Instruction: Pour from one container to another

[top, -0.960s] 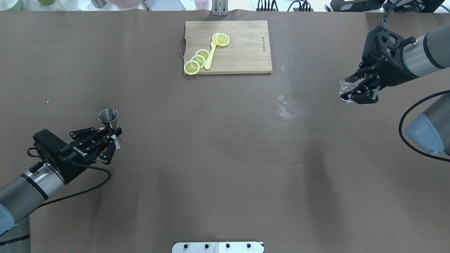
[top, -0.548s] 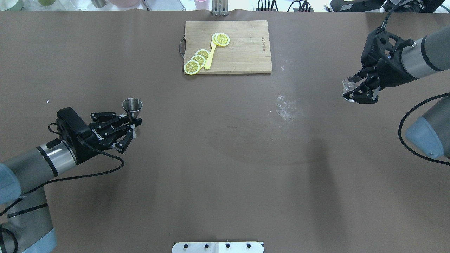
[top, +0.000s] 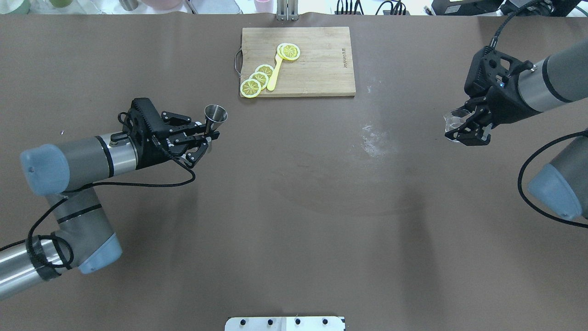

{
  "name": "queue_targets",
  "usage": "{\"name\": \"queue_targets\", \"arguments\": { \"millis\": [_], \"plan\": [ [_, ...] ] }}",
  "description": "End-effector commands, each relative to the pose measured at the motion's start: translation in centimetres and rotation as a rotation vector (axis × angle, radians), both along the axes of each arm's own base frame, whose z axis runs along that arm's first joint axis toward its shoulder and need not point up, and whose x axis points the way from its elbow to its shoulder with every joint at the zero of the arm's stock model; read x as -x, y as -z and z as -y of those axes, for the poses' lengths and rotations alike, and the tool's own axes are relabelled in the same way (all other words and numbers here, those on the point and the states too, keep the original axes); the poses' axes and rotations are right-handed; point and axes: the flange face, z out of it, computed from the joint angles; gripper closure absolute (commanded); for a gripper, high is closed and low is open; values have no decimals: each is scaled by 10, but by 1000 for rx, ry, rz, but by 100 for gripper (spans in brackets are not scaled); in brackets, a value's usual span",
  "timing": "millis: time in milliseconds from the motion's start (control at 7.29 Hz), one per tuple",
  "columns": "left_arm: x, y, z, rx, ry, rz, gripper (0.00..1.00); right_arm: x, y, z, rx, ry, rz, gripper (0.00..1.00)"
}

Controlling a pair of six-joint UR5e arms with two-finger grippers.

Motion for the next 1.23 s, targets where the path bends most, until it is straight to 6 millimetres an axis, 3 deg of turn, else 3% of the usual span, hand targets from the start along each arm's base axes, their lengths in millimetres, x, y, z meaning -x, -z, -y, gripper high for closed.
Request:
{"name": "queue_targets", "arguments": {
  "millis": [0, 274, 548, 685, 960, 1097],
  "plan": [
    [-26, 20, 50, -77, -76, 82, 100, 5, 6, 2, 22, -13, -35, 100],
    [-61, 51, 75, -155, -135, 130, 100, 4, 21, 0, -17, -32, -32, 100],
    [-86, 85, 90, -180, -177, 121, 100, 20, 21, -6, -16, -2, -33, 100],
    [-99, 90, 93, -195, -190, 139, 100, 34, 33, -4, -27, 15, -26, 100],
    [-130, 112, 82, -291, -216, 161, 100, 54, 66, 8, 44, 24, -73, 100],
    [-148, 129, 70, -310, -238, 145, 100, 61, 69, 9, 70, 23, -83, 100]
  ]
}}
